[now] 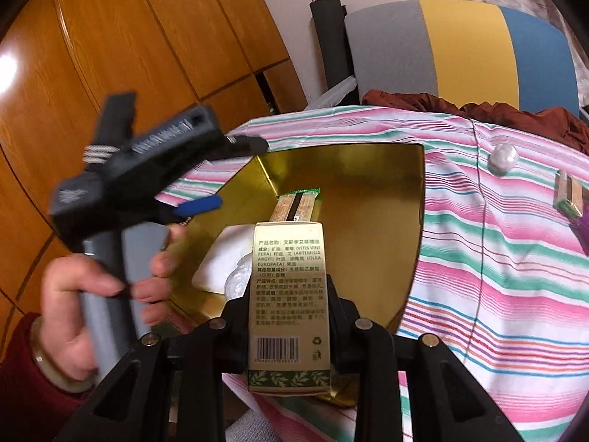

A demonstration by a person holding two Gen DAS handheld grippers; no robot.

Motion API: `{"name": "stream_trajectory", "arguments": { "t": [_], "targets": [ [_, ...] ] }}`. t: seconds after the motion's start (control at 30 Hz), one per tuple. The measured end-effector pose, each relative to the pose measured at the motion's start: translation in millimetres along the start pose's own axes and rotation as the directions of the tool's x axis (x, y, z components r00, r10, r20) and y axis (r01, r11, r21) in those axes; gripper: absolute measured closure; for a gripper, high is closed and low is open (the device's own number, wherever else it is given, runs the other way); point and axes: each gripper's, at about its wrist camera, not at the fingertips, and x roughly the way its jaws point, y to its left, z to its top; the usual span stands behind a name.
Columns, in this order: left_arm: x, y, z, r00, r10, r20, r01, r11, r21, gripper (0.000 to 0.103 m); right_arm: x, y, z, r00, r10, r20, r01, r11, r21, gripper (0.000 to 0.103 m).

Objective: Organize objects
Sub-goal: 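Place the cracker packet in the tray with the left tool while the right tool drops the box in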

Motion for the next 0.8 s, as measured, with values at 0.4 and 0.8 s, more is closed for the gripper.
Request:
{"name": "stream_trajectory", "arguments": {
  "t": [0.4, 0.8],
  "targets": [
    [-30, -2, -23, 0.999, 0.039, 0.026, -0.039, 0.999, 0.003, 0.000, 34, 4, -6, 0.994, -0.067, -0.084, 0.066, 0.998, -0.011, 0.069],
    [-41, -36, -41, 0.985, 0.114, 0.130, -0.136, 0.974, 0.181, 0.000, -13, -9, -5, 0.993, -0.101, 0.053, 0.098, 0.994, 0.051, 0.059]
  ]
}}
